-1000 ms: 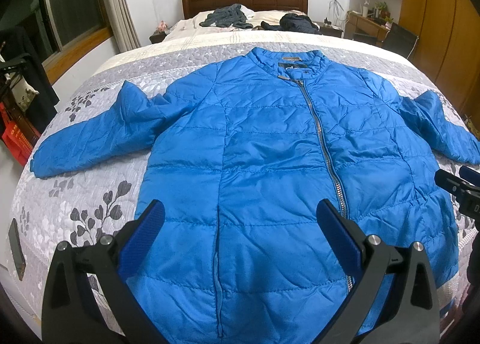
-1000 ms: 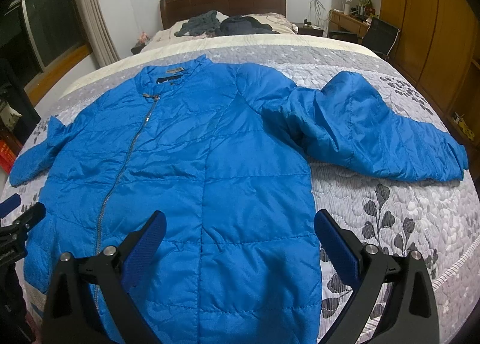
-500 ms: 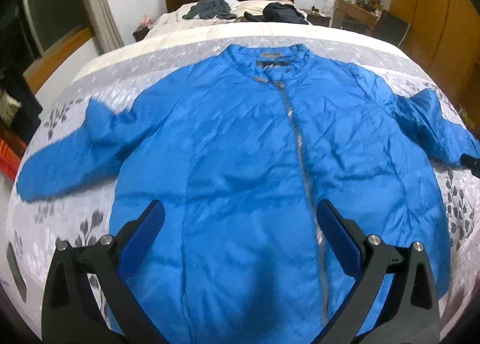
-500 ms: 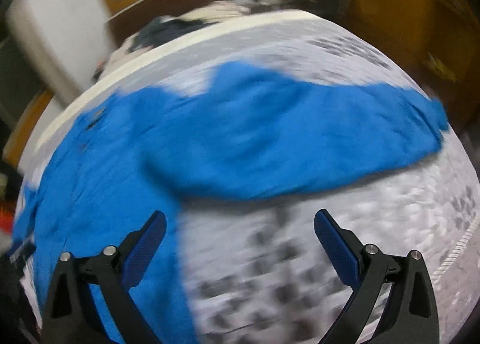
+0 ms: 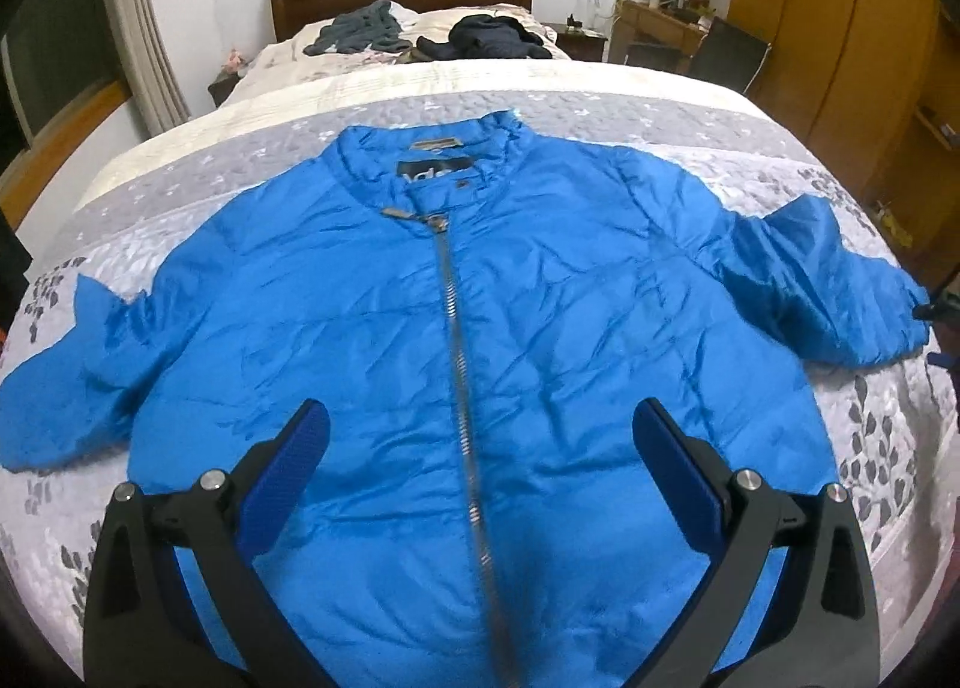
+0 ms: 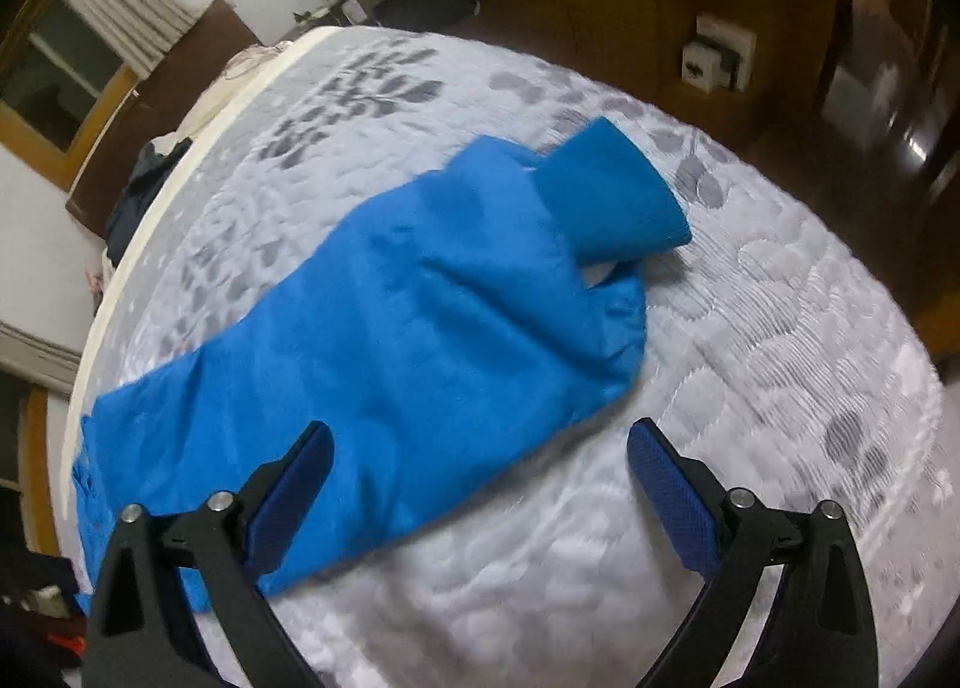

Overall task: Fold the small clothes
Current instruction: 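Grasp the cuff of the blue jacket sleeve with the right gripper and lift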

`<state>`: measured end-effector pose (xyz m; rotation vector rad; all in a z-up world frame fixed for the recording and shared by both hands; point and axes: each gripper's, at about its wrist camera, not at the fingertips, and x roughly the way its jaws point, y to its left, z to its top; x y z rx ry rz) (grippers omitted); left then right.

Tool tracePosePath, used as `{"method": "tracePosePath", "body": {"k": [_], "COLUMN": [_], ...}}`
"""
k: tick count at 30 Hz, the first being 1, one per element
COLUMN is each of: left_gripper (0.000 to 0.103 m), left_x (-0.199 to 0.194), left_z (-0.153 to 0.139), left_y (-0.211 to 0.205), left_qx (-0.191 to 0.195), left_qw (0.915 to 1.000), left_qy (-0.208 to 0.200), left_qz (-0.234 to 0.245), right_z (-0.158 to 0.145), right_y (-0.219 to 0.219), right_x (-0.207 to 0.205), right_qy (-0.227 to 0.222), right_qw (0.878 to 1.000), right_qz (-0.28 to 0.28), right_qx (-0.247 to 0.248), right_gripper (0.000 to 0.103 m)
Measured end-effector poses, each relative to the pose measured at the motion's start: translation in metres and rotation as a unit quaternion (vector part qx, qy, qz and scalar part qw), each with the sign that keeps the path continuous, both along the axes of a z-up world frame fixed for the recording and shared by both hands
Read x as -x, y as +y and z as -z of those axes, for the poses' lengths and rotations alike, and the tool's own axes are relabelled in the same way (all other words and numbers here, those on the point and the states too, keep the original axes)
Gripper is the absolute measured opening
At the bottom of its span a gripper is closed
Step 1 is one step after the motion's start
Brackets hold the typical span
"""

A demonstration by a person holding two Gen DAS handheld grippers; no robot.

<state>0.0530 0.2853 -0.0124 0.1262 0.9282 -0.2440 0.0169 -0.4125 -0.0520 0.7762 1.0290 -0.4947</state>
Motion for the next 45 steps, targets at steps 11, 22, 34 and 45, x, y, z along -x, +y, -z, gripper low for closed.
{"method": "tracePosePath", "body": {"k": [11, 22, 34, 45], "left_gripper": [0.100, 0.100, 0.100, 0.100], "left_x": [-0.008, -0.013, -0.018, -0.017], "left_z": [0.000, 0.003, 0.000, -0.004], "left_y": [0.015, 0.029, 0.051, 0.060], "left_qx": [0.015, 0.023, 0.032, 0.041], "left_qw": [0.9995, 0.9989, 0.9973, 0.9966], "left_qy": [-0.005, -0.007, -0.012, -0.016], "left_qz": [-0.027, -0.041, -0.066, -0.069], "right_z": [0.005, -0.006, -0.078, -0.133], "right_y": [-0.023, -0.028, 0.025, 0.162], "right_x": [-0.002, 0.003, -0.009, -0.059], "right_qy": [-0.033, -0.075, -0.146, -0.196], "right_qw": [0.999, 0.997, 0.985, 0.953], "right_qz": [0.026, 0.026, -0.015, -0.180], "right_qx": [-0.001, 0.004, 0.094, 0.146], "right_gripper": [0.075, 0.017, 0.009, 0.007]}}
